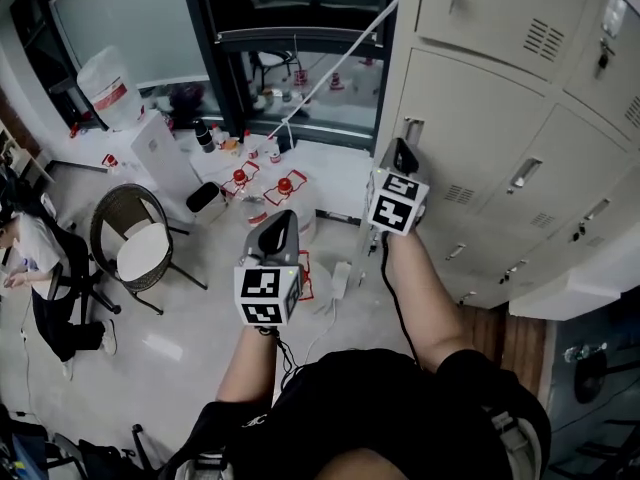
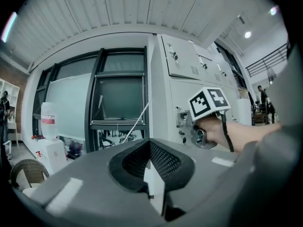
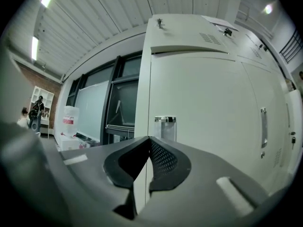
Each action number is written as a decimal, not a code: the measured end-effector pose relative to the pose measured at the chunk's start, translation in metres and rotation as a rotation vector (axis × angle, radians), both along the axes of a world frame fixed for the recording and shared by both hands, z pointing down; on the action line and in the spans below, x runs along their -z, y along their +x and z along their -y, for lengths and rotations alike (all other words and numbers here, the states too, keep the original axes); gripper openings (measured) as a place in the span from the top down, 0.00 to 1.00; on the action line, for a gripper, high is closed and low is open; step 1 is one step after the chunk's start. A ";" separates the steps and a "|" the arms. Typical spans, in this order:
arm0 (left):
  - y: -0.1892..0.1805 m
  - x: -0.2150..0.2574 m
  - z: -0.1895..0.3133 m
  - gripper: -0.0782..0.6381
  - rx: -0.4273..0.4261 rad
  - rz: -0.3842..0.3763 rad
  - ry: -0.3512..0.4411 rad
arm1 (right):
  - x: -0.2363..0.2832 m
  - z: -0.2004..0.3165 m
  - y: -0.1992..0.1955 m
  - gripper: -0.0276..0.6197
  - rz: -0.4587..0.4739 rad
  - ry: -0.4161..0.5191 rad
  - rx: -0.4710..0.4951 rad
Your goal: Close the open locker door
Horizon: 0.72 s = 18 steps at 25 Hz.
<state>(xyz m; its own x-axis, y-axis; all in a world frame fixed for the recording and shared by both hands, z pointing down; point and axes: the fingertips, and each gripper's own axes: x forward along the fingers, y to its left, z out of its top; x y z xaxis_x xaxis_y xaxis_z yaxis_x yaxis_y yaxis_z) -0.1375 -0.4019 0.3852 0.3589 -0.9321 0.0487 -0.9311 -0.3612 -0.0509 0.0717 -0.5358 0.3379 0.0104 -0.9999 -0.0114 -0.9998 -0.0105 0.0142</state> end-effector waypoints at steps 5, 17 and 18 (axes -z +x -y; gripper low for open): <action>0.021 0.006 0.003 0.89 -0.049 0.004 0.019 | 0.014 -0.052 0.017 0.94 -0.009 0.089 0.036; 0.063 0.001 -0.004 0.89 -0.136 0.009 0.005 | -0.015 -0.117 0.040 0.94 -0.006 0.061 0.054; 0.064 0.001 -0.005 0.89 -0.137 0.011 0.006 | -0.015 -0.118 0.040 0.94 -0.003 0.061 0.055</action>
